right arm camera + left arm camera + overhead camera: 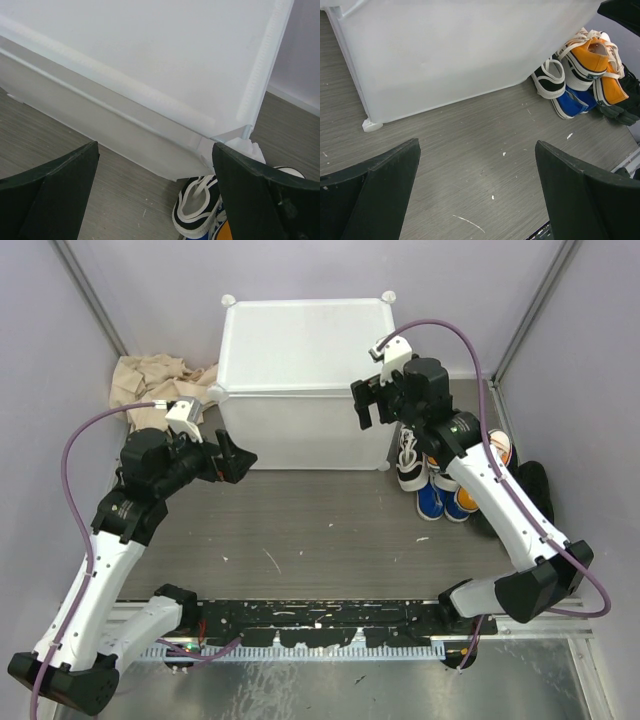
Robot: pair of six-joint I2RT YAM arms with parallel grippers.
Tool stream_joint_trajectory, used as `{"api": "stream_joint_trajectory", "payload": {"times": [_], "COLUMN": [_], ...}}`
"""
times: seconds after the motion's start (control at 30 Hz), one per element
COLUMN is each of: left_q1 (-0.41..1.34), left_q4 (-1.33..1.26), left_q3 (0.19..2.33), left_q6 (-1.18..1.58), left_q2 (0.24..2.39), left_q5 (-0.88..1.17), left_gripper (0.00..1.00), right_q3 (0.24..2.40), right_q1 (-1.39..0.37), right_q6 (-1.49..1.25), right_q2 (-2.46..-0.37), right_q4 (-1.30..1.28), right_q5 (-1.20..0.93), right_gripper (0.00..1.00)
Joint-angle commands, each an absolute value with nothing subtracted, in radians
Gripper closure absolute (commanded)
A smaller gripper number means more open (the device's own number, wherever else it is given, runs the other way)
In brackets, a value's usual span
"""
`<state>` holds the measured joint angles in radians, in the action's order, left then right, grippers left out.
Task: Place and organize the shoes in the shoe cabinet
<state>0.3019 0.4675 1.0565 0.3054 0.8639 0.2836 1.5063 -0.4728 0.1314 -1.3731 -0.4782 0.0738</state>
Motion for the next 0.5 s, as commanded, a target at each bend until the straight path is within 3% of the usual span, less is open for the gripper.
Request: {"api": "stream_joint_trajectory", "payload": {"times": [0.0, 0.47], "left_q1": [0.306, 0.306], "left_q4": [0.425, 0.426], "left_q3": [1.057, 1.052], "left_q6": [0.29, 0.29], "left_q2": [0.846, 0.85], "left_q5": [0.28, 0.277], "left_gripper": [0.02, 0.02], "right_q3": [1.495, 1.5], "right_q1": [-0.454, -0.435], "right_q6": [0.183, 0.197], "right_q2": [-1.35, -1.384], "right_q4": [-0.4, -0.446], "right_q5": [0.042, -0.029], "right_gripper": [0.0, 0.0]}}
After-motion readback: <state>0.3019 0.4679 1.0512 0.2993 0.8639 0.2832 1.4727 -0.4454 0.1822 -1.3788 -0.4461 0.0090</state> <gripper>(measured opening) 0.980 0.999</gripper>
